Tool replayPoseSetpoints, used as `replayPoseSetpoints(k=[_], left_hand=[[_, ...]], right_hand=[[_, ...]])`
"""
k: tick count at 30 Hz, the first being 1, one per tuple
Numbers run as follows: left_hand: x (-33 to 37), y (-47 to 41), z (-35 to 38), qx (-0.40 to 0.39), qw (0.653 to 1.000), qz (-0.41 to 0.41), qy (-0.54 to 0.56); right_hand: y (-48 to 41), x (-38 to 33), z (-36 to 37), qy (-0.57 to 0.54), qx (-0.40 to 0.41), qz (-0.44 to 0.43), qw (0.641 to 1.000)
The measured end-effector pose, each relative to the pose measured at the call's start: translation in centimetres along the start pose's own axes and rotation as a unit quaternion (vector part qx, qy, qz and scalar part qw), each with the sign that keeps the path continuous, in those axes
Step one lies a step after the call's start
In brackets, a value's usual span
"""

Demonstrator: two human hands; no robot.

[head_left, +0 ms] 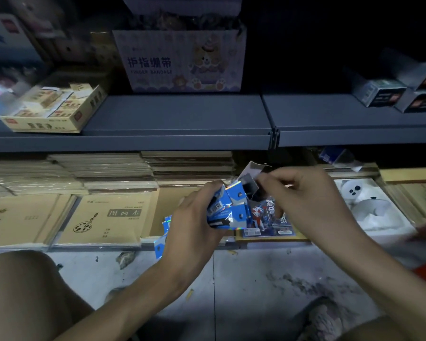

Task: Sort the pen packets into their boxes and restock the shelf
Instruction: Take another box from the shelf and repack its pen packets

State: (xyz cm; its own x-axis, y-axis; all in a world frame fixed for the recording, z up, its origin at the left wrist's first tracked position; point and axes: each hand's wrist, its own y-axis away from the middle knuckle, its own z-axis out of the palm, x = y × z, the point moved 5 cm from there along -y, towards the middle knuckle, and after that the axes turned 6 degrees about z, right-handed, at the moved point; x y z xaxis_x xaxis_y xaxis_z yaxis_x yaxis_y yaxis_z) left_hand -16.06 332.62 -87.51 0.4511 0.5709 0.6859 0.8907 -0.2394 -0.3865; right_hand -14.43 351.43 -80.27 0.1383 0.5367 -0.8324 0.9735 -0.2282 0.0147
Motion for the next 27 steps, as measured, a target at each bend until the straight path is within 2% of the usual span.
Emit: replayPoseSetpoints(k=[3, 5, 9, 13, 15, 18, 20, 22, 25, 27], left_hand=[[-0.3, -0.2, -0.2, 0.004, 1.000, -0.008, -0.009], [-0.6, -0.2, -0.3, 0.011, 1.000, -0.014, -0.002], [-0.1, -0.3, -0.2, 0.019, 1.000, -0.001, -0.007], [0.2, -0.2, -0.4, 0.029, 0.999, 0.006, -0.028], [0.1, -0.3, -0.5, 0.037, 0.998, 0.008, -0.043], [-0.1, -0.6, -0.4, 0.037, 0.998, 0.007, -0.045], [-0.4, -0.6, -0.3, 0.029, 0.999, 0.003, -0.043], [-0.6, -0.5, -0.4, 0.020, 0.999, -0.008, -0.024], [-0.9, -0.6, -1.0, 0.018, 0.997, -0.046, 0.060], [-1.0, -0.6, -1.2, 0.018, 0.991, -0.068, 0.111]], right_hand=[[1.2, -1.3, -1.1, -0.041, 0.068, -0.021, 0.997], [2.3, -1.6, 0.1, -0.044, 0.041, 0.014, 0.998], [3.4, -1.4, 2.5, 0.045, 0.015, 0.038, 0.998], [2.6, -0.1, 3.2, -0.110, -0.057, 0.123, 0.985], [2.4, 0.0, 2.8, -0.147, -0.067, 0.130, 0.978], [2.5, 0.1, 2.4, -0.110, -0.042, 0.083, 0.990], [2.7, -0.3, 1.7, -0.014, 0.013, -0.004, 1.000], [2.8, -1.0, 0.3, 0.061, 0.077, -0.081, 0.992], [1.9, -1.8, -3.3, 0.008, 0.126, -0.087, 0.988], [1.3, -2.1, -6.0, -0.106, 0.129, -0.037, 0.985]])
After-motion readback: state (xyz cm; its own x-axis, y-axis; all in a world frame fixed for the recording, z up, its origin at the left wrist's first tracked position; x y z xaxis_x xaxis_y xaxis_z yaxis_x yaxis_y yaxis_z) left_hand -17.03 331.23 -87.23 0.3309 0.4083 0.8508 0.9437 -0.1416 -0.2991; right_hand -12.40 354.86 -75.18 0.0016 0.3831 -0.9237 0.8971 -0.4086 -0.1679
